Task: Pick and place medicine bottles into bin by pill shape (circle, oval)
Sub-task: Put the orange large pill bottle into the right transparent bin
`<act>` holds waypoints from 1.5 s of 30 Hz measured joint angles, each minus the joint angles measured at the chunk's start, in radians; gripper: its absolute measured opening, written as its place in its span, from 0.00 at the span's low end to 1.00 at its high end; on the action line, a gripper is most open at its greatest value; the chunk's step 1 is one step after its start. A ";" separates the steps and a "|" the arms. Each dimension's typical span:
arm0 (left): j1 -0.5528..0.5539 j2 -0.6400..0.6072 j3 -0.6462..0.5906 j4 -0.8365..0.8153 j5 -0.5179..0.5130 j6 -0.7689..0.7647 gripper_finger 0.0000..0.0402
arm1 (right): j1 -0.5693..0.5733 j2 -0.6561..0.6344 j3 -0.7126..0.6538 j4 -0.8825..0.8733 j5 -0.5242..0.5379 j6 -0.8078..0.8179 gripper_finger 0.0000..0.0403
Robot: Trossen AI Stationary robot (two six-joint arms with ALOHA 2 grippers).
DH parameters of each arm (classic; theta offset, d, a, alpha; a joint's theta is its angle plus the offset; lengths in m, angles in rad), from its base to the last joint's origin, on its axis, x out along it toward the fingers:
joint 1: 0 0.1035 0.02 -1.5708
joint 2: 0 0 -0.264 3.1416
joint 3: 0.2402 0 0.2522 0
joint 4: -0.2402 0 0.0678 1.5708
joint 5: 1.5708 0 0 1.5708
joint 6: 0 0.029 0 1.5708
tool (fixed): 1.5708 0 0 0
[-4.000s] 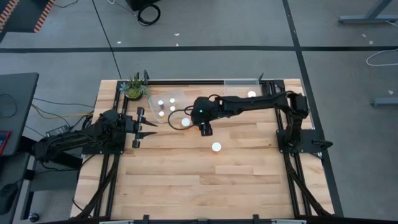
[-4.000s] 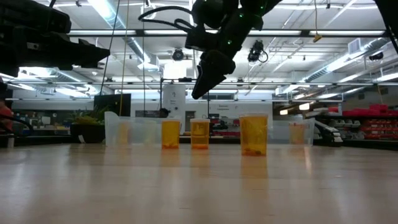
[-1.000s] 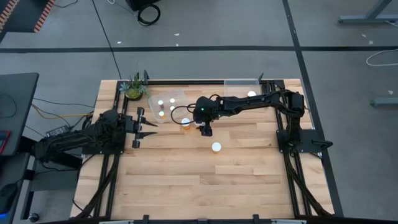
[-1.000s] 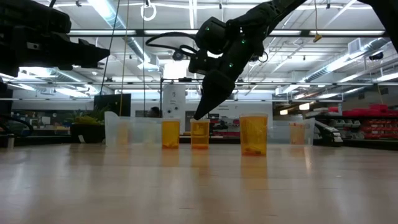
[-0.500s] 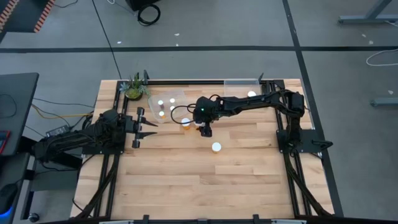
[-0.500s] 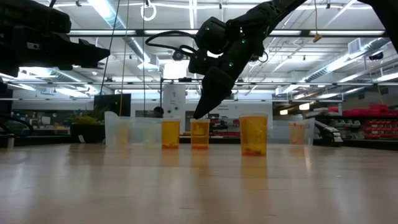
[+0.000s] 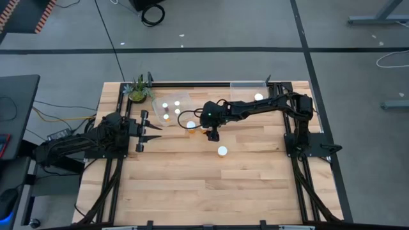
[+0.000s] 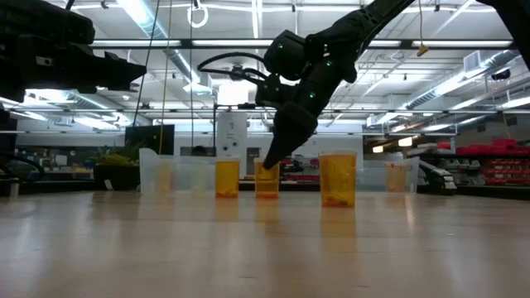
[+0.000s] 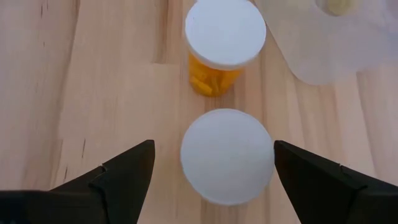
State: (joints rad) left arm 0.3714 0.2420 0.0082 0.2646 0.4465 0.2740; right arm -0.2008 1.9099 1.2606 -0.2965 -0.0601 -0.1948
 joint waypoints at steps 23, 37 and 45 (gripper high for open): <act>0.000 0.000 0.000 0.000 0.000 0.000 0.36 | -0.029 0.000 0.022 0.003 0.019 -0.011 0.57; 0.000 0.000 0.000 0.000 0.000 0.000 0.34 | -0.030 0.000 0.172 -0.233 0.161 -0.042 0.58; 0.000 0.000 0.000 0.000 0.000 0.000 0.37 | -0.078 0.000 0.256 -0.374 0.270 -0.047 0.58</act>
State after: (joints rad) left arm 0.3716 0.2420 0.0079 0.2642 0.4465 0.2737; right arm -0.2788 1.9099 1.5163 -0.6702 0.2098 -0.2419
